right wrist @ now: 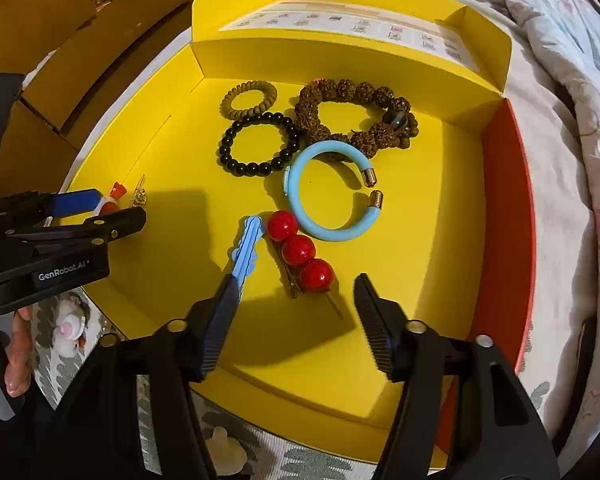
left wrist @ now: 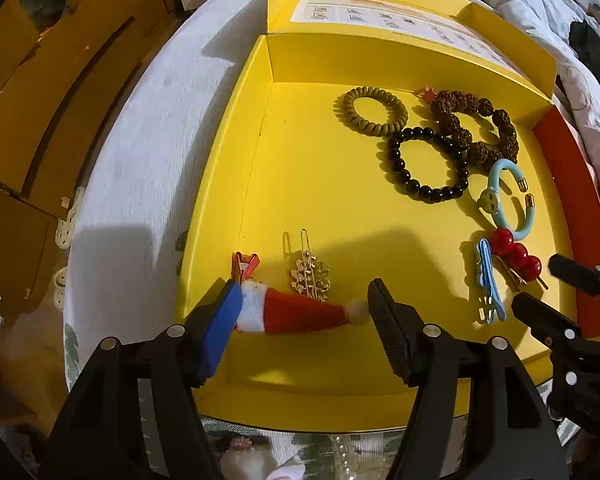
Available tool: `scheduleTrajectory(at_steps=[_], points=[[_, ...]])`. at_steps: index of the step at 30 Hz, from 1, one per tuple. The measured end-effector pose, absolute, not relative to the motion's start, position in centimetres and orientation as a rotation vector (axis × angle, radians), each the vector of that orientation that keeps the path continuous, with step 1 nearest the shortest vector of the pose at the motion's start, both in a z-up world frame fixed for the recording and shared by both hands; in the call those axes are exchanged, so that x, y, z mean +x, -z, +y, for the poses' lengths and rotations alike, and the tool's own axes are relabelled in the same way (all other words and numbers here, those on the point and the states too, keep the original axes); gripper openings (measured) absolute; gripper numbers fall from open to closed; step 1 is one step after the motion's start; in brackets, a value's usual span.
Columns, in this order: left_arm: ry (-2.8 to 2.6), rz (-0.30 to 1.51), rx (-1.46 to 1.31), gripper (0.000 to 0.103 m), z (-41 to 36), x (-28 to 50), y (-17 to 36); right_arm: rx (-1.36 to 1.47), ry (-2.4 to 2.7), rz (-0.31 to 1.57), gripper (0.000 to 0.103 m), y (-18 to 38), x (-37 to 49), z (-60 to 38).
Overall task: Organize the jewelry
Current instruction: 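Move the left tool to the Santa hat while the right tool grasps the red bead hairpin, then grasp the red Santa hat ornament with the left tool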
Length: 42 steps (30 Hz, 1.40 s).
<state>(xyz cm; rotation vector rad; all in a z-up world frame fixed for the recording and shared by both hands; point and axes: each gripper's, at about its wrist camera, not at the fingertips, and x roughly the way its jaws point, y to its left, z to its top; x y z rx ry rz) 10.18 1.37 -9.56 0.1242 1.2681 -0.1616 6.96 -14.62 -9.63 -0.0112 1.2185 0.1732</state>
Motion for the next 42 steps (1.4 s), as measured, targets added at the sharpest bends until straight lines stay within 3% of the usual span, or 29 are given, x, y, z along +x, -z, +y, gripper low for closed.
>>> scheduleTrajectory(at_steps=[3,10,13,16,18,25,32,36,38,42], points=[[0.162,1.262,0.133,0.065,1.1,10.1,9.5,-0.018,-0.163,1.227,0.043,10.1,7.1,-14.6],[0.177,1.253,0.148,0.064,0.5,9.8,9.5,-0.043,-0.151,1.218,0.04,10.9,7.5,-14.3],[0.177,1.244,0.14,0.059,0.6,9.8,9.5,-0.049,-0.146,1.213,0.027,11.0,7.6,-14.4],[0.188,1.227,0.133,0.043,0.6,9.6,9.0,-0.034,-0.148,1.221,0.027,11.0,7.6,-14.6],[0.2,1.221,0.116,0.026,0.6,9.6,8.7,-0.022,-0.142,1.222,0.026,10.9,7.6,-14.9],[0.207,1.226,0.082,0.007,0.8,9.8,8.3,0.024,-0.152,1.206,0.026,10.1,7.5,-15.3],[0.197,1.24,0.07,0.011,1.5,10.1,8.5,0.034,-0.148,1.213,0.026,10.2,7.6,-15.4],[0.176,1.235,0.052,0.041,2.1,10.3,8.4,0.028,-0.15,1.213,0.026,10.4,7.6,-15.3],[0.172,1.232,0.05,0.049,2.3,10.2,8.2,0.028,-0.152,1.213,0.026,10.5,7.6,-15.3],[0.164,1.238,0.068,0.05,2.1,10.0,8.4,0.013,-0.144,1.214,0.026,10.8,7.6,-15.2]])
